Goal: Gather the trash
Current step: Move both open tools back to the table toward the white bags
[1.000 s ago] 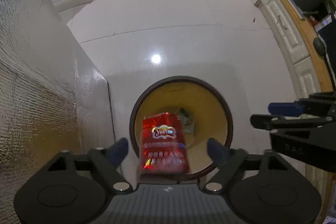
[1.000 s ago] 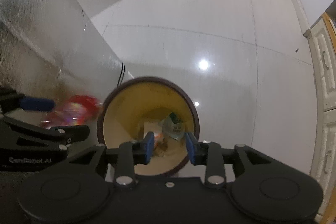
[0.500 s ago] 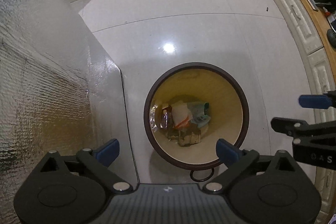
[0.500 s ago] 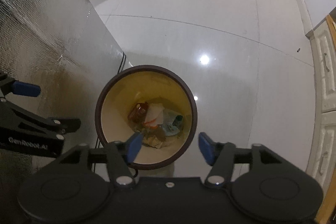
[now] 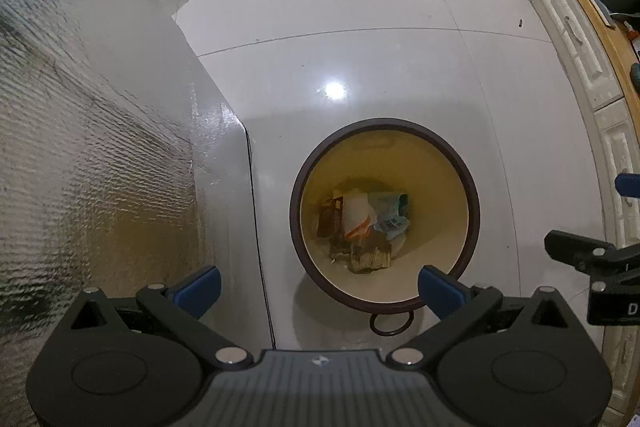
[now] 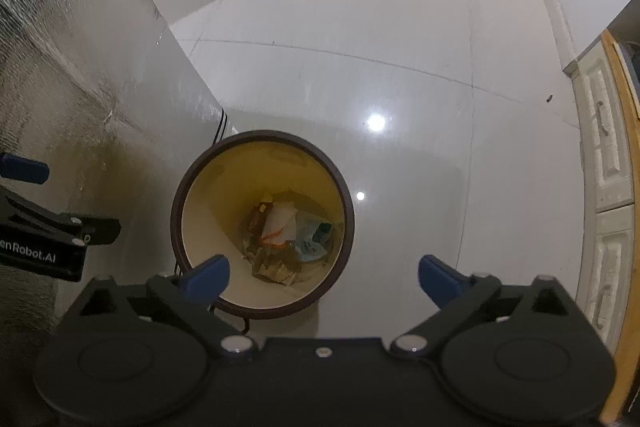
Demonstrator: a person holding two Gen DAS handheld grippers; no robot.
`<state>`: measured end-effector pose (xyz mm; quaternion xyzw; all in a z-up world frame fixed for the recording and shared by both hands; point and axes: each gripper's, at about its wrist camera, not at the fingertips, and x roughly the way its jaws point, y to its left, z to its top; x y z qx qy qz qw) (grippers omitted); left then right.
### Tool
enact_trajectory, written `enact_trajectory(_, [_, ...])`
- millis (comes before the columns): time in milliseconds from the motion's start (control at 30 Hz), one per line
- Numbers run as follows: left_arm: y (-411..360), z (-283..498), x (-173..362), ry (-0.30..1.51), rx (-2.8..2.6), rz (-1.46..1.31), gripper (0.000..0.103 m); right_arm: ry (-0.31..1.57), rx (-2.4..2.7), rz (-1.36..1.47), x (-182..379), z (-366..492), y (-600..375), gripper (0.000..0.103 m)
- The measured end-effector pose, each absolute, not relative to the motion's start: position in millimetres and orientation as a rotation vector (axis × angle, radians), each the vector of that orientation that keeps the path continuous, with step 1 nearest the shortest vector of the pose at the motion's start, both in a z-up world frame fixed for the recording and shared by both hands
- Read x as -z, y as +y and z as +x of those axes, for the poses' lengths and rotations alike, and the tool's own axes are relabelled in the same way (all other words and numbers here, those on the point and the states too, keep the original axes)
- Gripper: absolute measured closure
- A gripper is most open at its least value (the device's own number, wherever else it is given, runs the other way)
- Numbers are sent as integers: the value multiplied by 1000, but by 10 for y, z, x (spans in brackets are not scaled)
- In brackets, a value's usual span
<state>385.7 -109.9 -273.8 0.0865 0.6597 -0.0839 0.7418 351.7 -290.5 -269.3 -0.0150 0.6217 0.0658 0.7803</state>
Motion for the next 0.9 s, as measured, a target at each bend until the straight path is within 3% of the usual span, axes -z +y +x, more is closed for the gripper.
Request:
enact_trajectory(400, [-1076,3686,2363,1371,179,185,0,1272,-117,-16,2352,3361,-3042,0])
enact_trajectory(900, [-1214,3347,1564,1159,198,164,0,1052,-85,-18,1575,2984,-3278,0])
